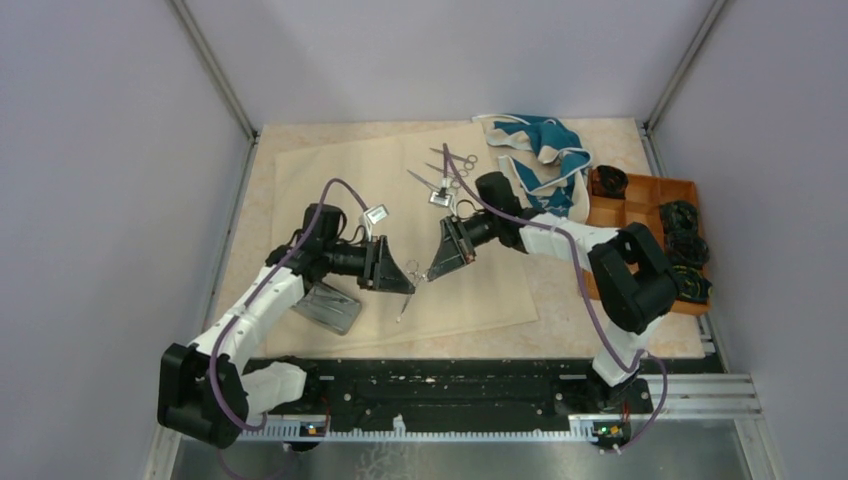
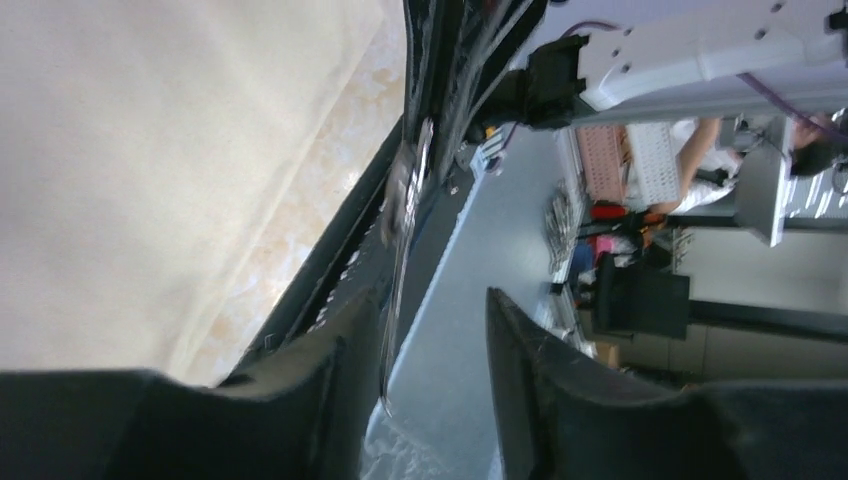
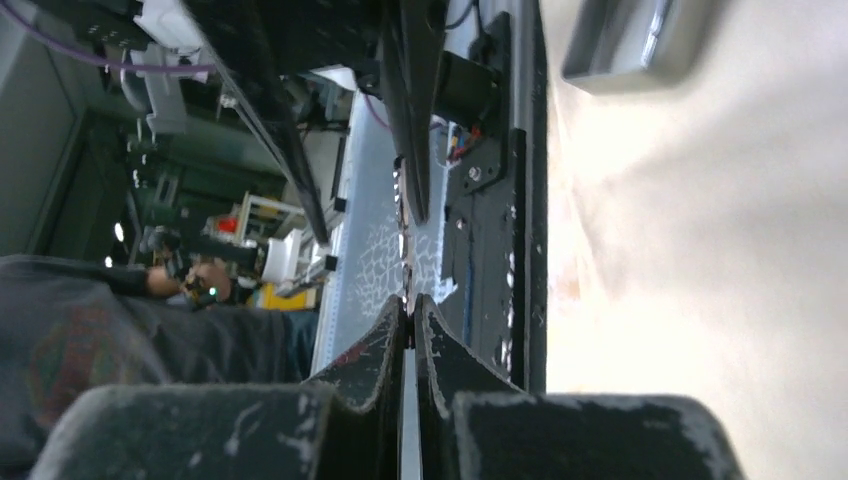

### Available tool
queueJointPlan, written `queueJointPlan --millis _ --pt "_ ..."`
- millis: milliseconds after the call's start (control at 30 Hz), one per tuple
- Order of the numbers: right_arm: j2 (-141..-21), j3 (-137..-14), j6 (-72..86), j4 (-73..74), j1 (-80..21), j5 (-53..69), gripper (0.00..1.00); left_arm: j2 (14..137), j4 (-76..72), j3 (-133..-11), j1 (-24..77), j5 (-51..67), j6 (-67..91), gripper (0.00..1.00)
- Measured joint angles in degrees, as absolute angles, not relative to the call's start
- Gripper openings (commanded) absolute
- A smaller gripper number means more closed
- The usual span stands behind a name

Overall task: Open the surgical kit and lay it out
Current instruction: Place the medical item in the surgical kit.

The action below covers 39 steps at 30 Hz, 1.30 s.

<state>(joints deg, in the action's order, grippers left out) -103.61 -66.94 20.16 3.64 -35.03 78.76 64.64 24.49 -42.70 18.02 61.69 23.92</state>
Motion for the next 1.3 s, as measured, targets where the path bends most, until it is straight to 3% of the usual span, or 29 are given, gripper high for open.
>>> queueJointPlan --millis 133,233,300,567,900,1300 --pt "-98.15 -52.51 41.1 -23.4 -29.28 73.54 0.0 65.14 26.7 -46.24 17.41 58.08 22.57 0.88" --pt "-97.14 -44.16 57.52 -42.54 -19.86 68.62 0.0 65.14 29.04 -50.57 16.88 52.82 22.17 0.9" --pt "-96.71 -41.67 62.37 -47.0 -15.44 65.01 0.0 65.14 31.05 -53.78 16.58 48.31 22.11 0.91" --pt "-92.03 -41.78 63.7 -41.08 -12.27 39.51 0.0 65.32 36.62 -64.47 16.21 29.91 22.44 0.91" --pt "-118.32 -59.02 75.29 -50.46 -18.76 14.24 0.0 68.34 39.62 -64.49 16.16 25.78 21.37 0.91" --pt "-127.7 -70.06 84.75 -46.78 -24.58 -5.37 0.0 71.4 44.6 -67.51 16.1 22.39 14.35 0.91"
